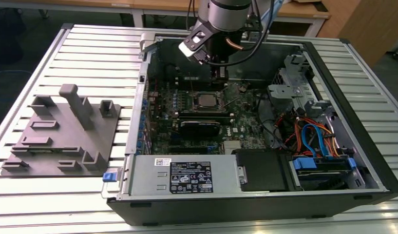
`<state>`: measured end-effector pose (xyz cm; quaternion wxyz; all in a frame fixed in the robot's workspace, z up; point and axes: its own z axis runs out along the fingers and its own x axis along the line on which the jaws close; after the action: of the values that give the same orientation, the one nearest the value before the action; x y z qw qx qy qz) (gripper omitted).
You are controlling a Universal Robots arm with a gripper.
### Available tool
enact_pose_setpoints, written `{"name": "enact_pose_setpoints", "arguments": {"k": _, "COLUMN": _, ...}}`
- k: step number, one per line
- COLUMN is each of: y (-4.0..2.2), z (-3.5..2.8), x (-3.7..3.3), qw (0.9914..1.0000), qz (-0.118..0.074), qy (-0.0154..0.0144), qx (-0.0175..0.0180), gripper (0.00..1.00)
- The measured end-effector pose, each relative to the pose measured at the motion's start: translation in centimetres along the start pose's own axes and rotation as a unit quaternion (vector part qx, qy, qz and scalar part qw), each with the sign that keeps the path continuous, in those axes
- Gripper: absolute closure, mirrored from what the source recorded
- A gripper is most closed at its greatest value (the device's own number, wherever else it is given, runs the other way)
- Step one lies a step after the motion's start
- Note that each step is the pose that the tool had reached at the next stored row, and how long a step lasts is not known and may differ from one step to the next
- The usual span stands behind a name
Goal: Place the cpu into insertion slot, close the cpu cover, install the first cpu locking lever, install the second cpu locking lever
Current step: 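Close the cpu cover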
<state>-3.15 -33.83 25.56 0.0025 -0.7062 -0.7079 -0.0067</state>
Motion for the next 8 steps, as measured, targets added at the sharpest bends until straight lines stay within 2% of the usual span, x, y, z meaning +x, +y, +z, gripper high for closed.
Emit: {"name": "enact_pose_setpoints", "arguments": {"k": 8, "y": 0.04, "z": -0.45, "x": 0.01, "qw": 1.00000, "qz": 0.000, "qy": 0.0001, "qx": -0.0001, "gripper": 0.90}}
